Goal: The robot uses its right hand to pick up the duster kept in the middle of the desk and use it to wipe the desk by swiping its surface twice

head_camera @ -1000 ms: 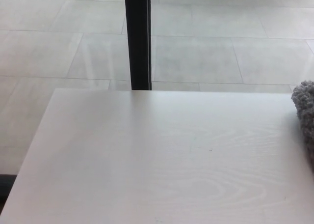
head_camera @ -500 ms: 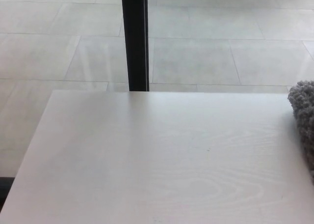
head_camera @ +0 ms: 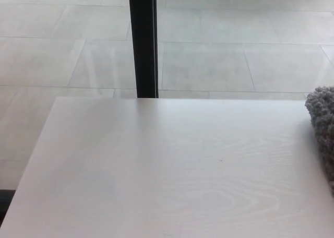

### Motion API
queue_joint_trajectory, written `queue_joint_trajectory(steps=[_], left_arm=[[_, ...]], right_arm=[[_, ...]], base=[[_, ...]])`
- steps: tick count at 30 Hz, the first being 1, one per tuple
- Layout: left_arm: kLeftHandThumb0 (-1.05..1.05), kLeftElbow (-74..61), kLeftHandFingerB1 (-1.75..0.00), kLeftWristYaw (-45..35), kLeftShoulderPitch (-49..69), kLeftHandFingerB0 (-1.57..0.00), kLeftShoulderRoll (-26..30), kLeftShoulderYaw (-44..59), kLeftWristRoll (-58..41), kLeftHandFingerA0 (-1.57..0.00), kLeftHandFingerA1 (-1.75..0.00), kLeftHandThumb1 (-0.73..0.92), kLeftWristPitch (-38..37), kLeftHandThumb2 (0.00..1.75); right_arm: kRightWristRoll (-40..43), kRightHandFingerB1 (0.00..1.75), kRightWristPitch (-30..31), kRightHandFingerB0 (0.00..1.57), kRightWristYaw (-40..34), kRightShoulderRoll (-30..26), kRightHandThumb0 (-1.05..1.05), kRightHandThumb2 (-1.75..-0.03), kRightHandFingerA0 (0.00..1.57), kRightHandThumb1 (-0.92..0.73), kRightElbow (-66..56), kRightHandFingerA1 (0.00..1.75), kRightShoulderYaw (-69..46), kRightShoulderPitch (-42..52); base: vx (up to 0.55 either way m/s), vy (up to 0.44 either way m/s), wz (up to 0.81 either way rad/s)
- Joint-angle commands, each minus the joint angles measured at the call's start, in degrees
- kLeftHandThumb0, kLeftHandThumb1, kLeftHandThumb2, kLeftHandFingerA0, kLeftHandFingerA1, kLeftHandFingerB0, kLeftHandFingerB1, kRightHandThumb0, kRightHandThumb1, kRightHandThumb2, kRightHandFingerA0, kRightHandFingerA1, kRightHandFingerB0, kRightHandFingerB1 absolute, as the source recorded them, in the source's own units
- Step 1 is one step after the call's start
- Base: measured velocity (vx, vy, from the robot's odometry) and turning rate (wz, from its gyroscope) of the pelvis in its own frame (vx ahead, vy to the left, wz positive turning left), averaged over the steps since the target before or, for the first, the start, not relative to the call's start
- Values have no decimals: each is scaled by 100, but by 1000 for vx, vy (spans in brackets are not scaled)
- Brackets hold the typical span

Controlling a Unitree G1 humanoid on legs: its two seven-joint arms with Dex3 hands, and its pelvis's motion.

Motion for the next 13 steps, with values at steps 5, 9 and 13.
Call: queue_joint_trajectory(steps=[5, 9, 13], left_arm=[[-57, -81, -48, 362, -44, -55, 97, -274, 107, -67, -63, 64, 65, 59], [-55, -54, -48, 331, 24, -50, 112, -364, 106, -64, -57, 67, -17, 60], [-56, -50, -46, 282, -18, -49, 127, -390, 58, -62, -56, 67, 87, 61]], right_arm=[[-190, 76, -1124, 30, -76, -361, -60, -54, 81, -49, 588, 98, 938, 146], [-205, 72, -1227, 43, -170, -470, -64, -86, 108, -36, 726, 124, 1240, 143], [-167, 71, -1357, 43, -193, -521, -66, -57, 98, -48, 745, 135, 1417, 174]], base=[[0, 0, 0], [0, 0, 0], [0, 0, 0]])
